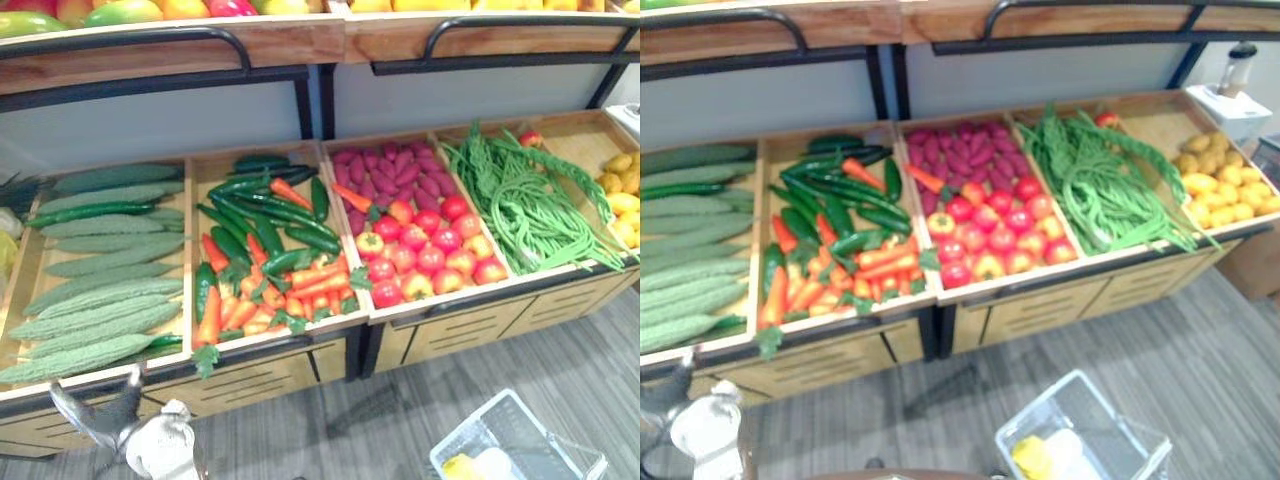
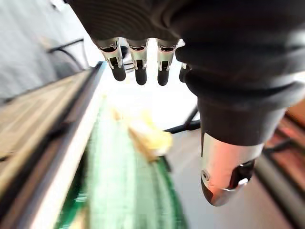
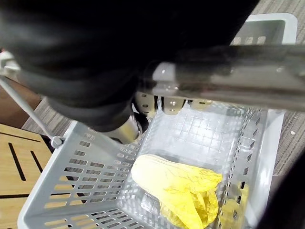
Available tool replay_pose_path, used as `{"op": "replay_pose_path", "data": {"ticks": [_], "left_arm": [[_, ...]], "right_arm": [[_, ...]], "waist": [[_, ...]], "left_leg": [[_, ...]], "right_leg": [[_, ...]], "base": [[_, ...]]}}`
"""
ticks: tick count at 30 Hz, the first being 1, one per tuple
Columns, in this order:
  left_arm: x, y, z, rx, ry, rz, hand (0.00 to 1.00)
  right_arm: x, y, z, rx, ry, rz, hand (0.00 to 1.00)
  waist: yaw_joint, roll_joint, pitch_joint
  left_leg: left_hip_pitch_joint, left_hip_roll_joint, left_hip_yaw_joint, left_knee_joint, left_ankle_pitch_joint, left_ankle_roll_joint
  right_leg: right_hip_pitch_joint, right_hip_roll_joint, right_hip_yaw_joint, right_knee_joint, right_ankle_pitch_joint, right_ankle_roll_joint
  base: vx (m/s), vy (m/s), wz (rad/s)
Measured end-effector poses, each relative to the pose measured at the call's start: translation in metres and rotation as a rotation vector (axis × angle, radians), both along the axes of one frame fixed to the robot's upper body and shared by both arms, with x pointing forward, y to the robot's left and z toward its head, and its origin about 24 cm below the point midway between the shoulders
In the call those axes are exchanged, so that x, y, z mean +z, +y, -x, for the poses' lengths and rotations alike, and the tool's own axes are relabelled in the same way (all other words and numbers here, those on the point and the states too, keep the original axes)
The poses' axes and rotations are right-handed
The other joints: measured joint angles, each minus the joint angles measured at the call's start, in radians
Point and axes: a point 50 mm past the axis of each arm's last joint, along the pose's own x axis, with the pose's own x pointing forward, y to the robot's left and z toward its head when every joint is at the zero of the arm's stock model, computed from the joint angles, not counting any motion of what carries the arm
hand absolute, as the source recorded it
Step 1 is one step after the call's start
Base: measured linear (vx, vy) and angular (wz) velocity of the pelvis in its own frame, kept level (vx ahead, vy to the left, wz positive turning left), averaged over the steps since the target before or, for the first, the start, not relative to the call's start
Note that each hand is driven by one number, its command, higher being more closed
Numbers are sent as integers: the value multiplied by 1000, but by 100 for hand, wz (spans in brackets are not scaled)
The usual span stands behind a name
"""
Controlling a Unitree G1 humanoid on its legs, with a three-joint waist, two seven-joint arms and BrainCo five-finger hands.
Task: Pick vegetable in the basket
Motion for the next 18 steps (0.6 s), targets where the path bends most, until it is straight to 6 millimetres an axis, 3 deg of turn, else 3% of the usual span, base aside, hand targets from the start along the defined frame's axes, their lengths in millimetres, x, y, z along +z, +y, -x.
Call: {"op": "replay_pose_path", "data": {"ticks": [3,7,11,13,18], "left_arm": [[33,-10,-10,-38,-66,-161,0],[53,-30,-26,-147,-92,-288,0],[47,-31,-40,-266,10,-359,0],[30,-21,-50,-354,174,-396,0],[15,-1,-70,-494,438,-497,0]], "right_arm": [[0,1,2,18,5,0,100],[0,1,5,28,9,6,100],[1,0,0,54,-1,14,100],[2,-2,-4,88,-6,22,100],[7,-9,-16,170,-25,55,100]], "waist": [[0,-9,-9],[-3,-10,-10],[-17,-5,-11],[-32,3,-14],[-41,15,-6]], "left_leg": [[6,5,20,0,0,0],[15,9,50,0,-1,-1],[22,14,81,0,-2,-2],[34,15,94,-4,-3,-2],[29,15,145,0,-5,-1]], "right_leg": [[-4,4,16,1,3,-3],[-9,9,51,1,10,-5],[-25,15,77,0,21,-11],[-27,17,91,-4,21,-11],[-60,21,138,-20,44,-11]], "base": [[3,-4,-13],[-39,-3,-21],[-53,-6,-26],[-35,-8,-19],[-7,-2,-30]]}}
